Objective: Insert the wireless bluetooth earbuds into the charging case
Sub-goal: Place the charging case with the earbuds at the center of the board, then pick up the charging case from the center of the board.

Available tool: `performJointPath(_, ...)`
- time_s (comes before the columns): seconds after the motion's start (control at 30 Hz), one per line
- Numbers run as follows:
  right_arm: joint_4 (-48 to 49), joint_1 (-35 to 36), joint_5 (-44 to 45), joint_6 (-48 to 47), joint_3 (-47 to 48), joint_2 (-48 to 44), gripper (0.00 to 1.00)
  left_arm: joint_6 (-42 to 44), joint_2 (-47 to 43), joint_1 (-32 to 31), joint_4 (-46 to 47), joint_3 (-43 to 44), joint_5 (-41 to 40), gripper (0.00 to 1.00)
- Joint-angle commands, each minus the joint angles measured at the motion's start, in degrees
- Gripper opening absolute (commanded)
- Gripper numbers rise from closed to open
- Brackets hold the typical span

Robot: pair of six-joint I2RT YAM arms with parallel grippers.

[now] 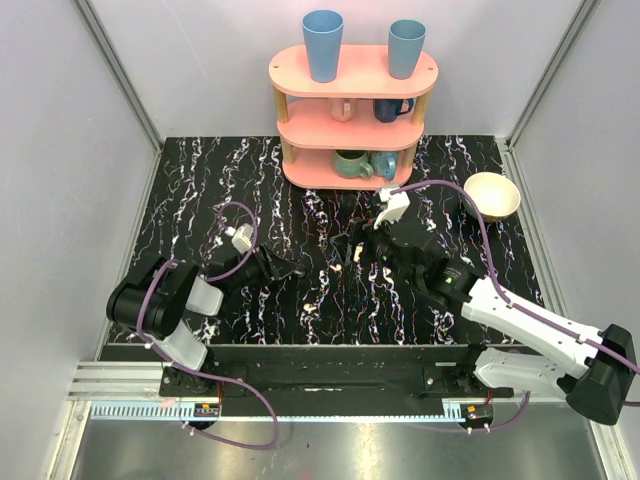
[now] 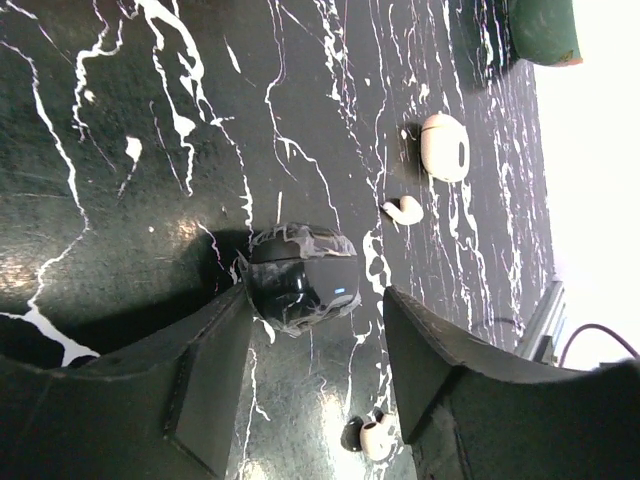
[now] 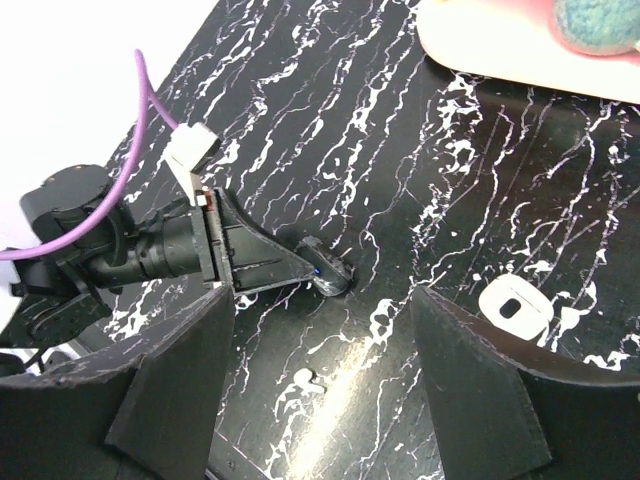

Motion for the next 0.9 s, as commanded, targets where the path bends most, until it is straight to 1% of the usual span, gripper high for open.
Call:
performJointPath(0.0, -2.2, -1.2, 3.6, -0.4, 1.2, -0.1, 0.79, 4.4, -5.4, 0.8, -4.2, 0.1, -3.5, 0.6)
performJointPath(0.03, -2.7, -1.6, 4.3, -0.3, 1.2, 0.0, 0.8, 6.2, -8.5, 0.9, -6.4, 0.2, -4.4, 0.62)
performJointPath(0.07, -3.3, -2.1, 4.4, 0.1, 1.5, 0.1, 0.8, 7.2, -10.4, 1.0, -11.2, 0.4, -5.4, 0.62)
performJointPath(0.1, -4.8, -2.7, 4.4, 0.5, 1.7, 0.8, 0.8, 8.3, -12.5, 1.2, -14.0, 0.9, -7.4, 0.63)
performJointPath(0.13, -5.5, -4.7, 4.0, 1.1, 1.9, 1.2, 0.8, 10.7, -17.3, 1.3, -16.9, 1.2, -8.7, 0.64)
performJointPath(0.17, -6.1, -5.7, 3.4, 2.3, 2.0, 1.5, 0.81, 11.9, -20.0, 1.3, -22.9, 1.7, -10.2, 0.65)
performJointPath(0.2, -7.1, -7.0, 3.0, 3.3, 1.9, 2.2, 0.81, 13.1, -22.6, 1.3, -25.6, 2.5, -13.3, 0.66)
performJointPath(0.23, -7.4, -9.2, 2.5, 4.4, 1.9, 2.5, 0.81, 15.4, -27.8, 1.3, -28.4, 3.0, -14.8, 0.66)
performJointPath(0.27, -8.2, -10.7, 2.8, 8.0, 1.9, 3.1, 0.83, 16.3, -30.1, 1.5, -33.0, 3.5, -16.0, 0.68)
performJointPath(0.3, -10.5, -11.7, 3.8, 10.6, 2.2, 4.4, 0.83, 16.8, -32.1, 2.2, -34.9, 4.8, -16.6, 0.69)
performJointPath(0.33, -11.5, -12.5, 5.6, 12.8, 2.6, 5.3, 0.84, 17.4, -35.0, 2.7, -36.5, 5.6, -16.4, 0.69)
performJointPath(0.37, -12.2, -13.2, 6.2, 14.9, 2.8, 6.4, 0.84, 17.7, -35.9, 3.0, -39.1, 6.5, -15.7, 0.7)
performJointPath(0.4, -13.7, -13.3, 7.0, 16.0, 3.3, 8.8, 0.87, 18.1, -36.6, 3.3, -40.0, 8.2, -13.8, 0.7)
performJointPath(0.43, -14.3, -13.5, 7.4, 17.4, 4.1, 10.1, 0.88, 18.1, -37.3, 3.3, -41.0, 9.0, -12.7, 0.7)
performJointPath(0.47, -14.9, -13.6, 7.1, 17.8, 4.8, 11.5, 0.9, 17.9, -37.5, 3.3, -41.6, 9.6, -11.6, 0.7)
performJointPath(0.5, -15.8, -13.6, 6.8, 17.8, 5.4, 14.4, 0.91, 17.5, -37.7, 3.3, -41.8, 11.1, -8.9, 0.7)
performJointPath(0.57, -16.8, -13.6, 8.4, 20.1, 6.3, 16.9, 0.93, 16.5, -38.0, 3.3, -42.6, 12.7, -6.0, 0.7)
performJointPath(0.6, -16.6, -13.6, 10.4, 21.2, 6.1, 18.6, 0.94, 16.3, -38.4, 3.3, -42.7, 14.4, -2.9, 0.72)
performJointPath(0.67, -15.9, -13.9, 11.1, 23.2, 5.3, 20.0, 0.94, 14.7, -39.0, 3.3, -41.8, 15.6, -0.2, 0.74)
performJointPath(0.7, -14.6, -14.3, 11.2, 22.7, 5.2, 21.6, 0.94, 14.5, -39.2, 3.3, -41.8, 17.1, 2.5, 0.74)
performJointPath(0.8, -8.6, -14.6, 2.8, 8.9, 5.4, 24.1, 0.95, 16.1, -39.4, 3.1, -44.8, 19.7, 5.1, 0.75)
performJointPath(0.83, -8.7, -14.7, -0.8, 2.2, 6.2, 24.7, 0.94, 17.3, -39.7, 3.2, -45.3, 20.1, 5.4, 0.75)
performJointPath(0.87, -9.1, -14.7, -0.8, -0.2, 6.3, 24.8, 0.95, 17.4, -39.9, 3.2, -46.5, 20.4, 5.7, 0.76)
